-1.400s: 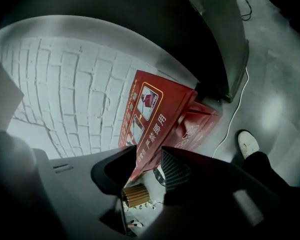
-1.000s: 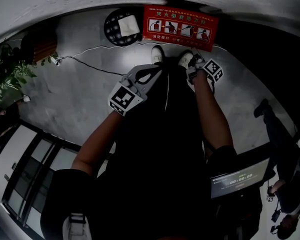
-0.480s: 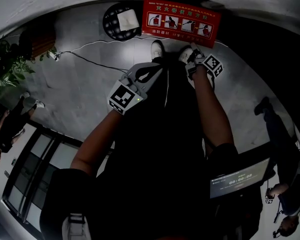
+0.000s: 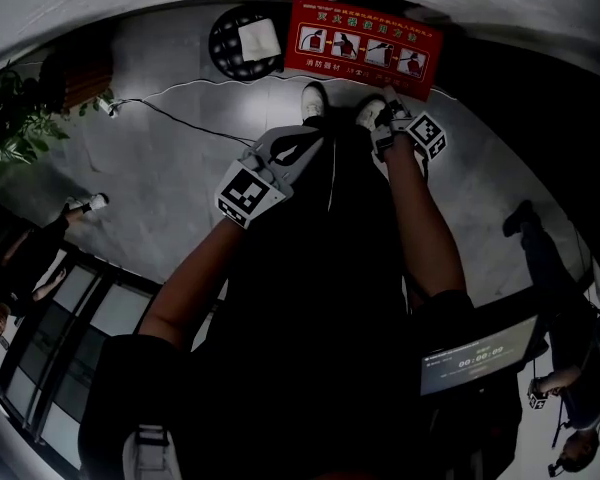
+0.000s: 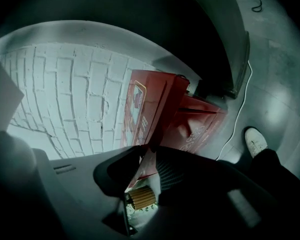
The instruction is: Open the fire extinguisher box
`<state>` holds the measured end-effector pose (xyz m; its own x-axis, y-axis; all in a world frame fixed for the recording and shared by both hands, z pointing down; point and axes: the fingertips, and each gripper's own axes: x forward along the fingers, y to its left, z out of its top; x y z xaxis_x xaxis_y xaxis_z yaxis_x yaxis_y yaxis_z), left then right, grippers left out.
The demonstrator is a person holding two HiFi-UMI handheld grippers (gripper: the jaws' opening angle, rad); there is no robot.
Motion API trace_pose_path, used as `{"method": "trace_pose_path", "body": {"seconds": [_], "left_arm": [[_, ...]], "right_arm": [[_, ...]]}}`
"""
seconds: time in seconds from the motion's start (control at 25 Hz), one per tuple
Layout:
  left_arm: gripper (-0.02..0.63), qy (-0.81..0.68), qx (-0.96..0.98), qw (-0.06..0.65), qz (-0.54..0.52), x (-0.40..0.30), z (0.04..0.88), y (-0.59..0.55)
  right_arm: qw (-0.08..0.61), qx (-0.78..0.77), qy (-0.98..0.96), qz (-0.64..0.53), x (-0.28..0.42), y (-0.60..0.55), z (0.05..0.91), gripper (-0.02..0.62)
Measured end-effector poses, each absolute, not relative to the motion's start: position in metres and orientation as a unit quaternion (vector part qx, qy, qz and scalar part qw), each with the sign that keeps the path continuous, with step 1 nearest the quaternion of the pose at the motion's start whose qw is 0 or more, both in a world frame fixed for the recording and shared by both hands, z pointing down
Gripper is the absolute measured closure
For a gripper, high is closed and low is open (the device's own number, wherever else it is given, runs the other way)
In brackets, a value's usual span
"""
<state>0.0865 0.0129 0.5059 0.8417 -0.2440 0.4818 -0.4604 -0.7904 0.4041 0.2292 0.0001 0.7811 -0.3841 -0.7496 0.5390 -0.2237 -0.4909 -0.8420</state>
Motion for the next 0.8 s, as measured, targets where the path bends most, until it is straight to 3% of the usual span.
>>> {"method": "trace_pose_path", "body": {"seconds": [0.44,0.8], "left_arm": [[0.604,-0.2,0.935,0.222,0.19,0.075,0.466,0.018],[0.604,-0.217,0.94,0.202,0.172,0.075,0.424,-0.005]], "right_arm": [[0.228,-0.505,0.488,-0.675,0.229,-0.002,0.718,0.503],[0.246,-0.501,0.543,-0.628,0.25,-0.078,0.646,0.507]]}}
